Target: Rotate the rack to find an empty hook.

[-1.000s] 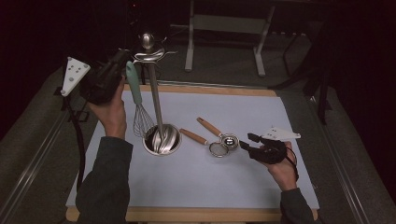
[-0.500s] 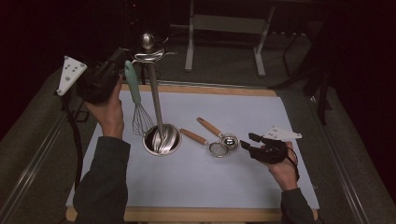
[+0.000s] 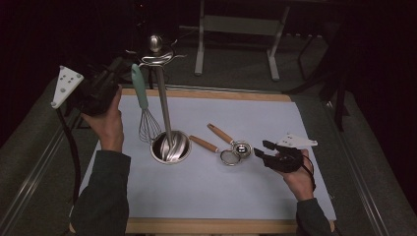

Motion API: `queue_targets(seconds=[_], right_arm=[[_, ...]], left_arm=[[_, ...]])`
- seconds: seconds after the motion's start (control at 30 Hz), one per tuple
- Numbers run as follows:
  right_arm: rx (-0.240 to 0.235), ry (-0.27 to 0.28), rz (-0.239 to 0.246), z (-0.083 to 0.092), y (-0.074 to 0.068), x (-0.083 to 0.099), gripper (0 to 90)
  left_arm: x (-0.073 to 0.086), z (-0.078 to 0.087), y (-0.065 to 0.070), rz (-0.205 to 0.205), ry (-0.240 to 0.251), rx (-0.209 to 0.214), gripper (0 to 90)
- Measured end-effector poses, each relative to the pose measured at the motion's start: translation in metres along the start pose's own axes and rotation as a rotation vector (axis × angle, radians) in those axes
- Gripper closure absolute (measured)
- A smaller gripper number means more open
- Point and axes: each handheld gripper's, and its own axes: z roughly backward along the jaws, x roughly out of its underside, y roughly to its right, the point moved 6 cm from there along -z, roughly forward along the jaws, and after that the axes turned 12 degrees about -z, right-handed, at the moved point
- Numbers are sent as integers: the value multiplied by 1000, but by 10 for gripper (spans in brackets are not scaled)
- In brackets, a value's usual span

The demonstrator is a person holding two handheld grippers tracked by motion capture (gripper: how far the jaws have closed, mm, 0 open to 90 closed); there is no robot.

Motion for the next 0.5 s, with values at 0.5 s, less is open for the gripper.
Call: queue_targets(seconds=[0.5], right_arm=[[4, 3, -6, 2, 1, 0, 508]], left_arm=[[14, 10, -2, -4, -27, -2, 900]])
